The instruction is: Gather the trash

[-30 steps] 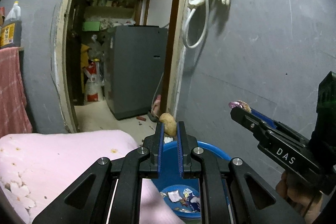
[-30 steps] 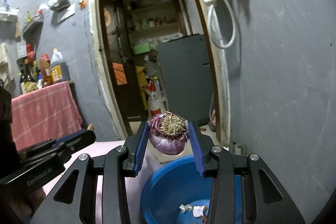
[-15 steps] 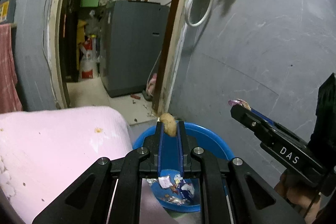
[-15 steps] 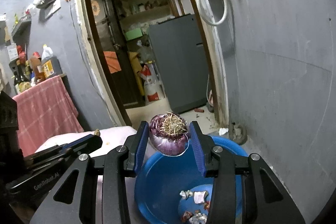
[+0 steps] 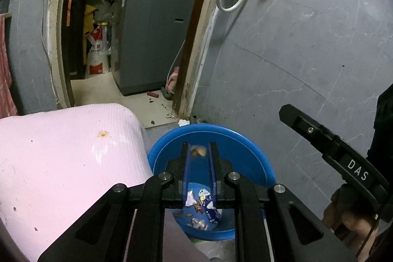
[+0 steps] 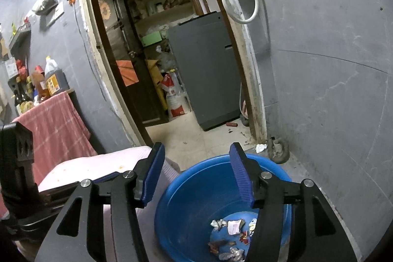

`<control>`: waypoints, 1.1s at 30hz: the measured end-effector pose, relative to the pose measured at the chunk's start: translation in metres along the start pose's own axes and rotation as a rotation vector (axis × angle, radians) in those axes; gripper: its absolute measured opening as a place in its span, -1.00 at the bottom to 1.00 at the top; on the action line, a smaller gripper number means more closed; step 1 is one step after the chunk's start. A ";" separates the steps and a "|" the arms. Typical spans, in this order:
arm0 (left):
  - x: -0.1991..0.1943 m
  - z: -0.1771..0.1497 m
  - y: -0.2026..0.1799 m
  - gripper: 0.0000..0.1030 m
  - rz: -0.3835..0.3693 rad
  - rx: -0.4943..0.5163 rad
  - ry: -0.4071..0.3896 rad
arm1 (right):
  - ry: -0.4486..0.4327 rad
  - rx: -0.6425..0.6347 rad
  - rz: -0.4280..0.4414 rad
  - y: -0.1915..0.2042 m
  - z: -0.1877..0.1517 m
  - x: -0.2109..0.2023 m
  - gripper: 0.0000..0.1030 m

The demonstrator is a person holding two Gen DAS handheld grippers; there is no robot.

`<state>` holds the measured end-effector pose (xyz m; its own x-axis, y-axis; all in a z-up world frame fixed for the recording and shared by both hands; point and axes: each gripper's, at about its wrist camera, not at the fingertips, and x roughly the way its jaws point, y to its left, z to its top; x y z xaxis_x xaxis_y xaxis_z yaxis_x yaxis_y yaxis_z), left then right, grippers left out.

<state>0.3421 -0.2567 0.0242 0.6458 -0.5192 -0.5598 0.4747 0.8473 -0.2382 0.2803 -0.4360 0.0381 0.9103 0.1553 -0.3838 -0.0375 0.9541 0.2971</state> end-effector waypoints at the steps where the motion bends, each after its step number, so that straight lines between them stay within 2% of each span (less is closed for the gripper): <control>1: 0.000 0.000 0.001 -0.66 -0.002 -0.001 -0.001 | -0.001 0.000 -0.001 0.000 0.000 0.000 0.05; 3: 0.000 0.000 0.000 -0.54 -0.001 -0.004 -0.006 | -0.001 0.000 -0.002 -0.001 0.001 0.000 0.05; 7: -0.003 0.000 0.001 -0.49 0.005 -0.012 -0.015 | -0.004 -0.001 -0.007 -0.002 0.003 -0.001 0.06; 8: -0.005 0.001 0.002 -0.42 0.009 -0.015 -0.018 | -0.006 -0.001 -0.009 -0.002 0.003 -0.001 0.07; 9: -0.008 0.000 0.003 -0.34 0.013 -0.017 -0.023 | -0.008 -0.002 -0.011 -0.002 0.004 -0.002 0.09; 13: -0.020 -0.001 0.009 -0.26 0.048 -0.029 -0.061 | -0.025 -0.001 -0.020 -0.003 0.004 -0.006 0.31; 15: -0.028 0.000 0.013 -0.08 0.065 -0.034 -0.083 | -0.034 -0.005 -0.023 -0.002 0.004 -0.008 0.34; 20: -0.051 0.005 0.023 0.39 0.107 -0.057 -0.148 | -0.046 -0.018 -0.031 0.002 0.006 -0.011 0.57; 23: -0.063 0.008 0.028 0.66 0.136 -0.068 -0.181 | -0.054 -0.027 -0.034 0.007 0.007 -0.014 0.76; 25: -0.071 0.008 0.029 0.85 0.159 -0.068 -0.201 | -0.069 -0.037 -0.044 0.012 0.009 -0.017 1.00; 26: -0.075 0.006 0.029 0.93 0.170 -0.069 -0.214 | -0.078 -0.041 -0.051 0.015 0.009 -0.019 1.00; 33: -0.099 -0.003 0.034 0.95 0.207 -0.062 -0.259 | -0.105 -0.087 -0.057 0.030 0.006 -0.030 1.00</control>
<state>0.2930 -0.1763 0.0689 0.8590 -0.3398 -0.3831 0.2854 0.9388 -0.1928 0.2544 -0.4139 0.0637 0.9497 0.0770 -0.3034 -0.0159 0.9799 0.1988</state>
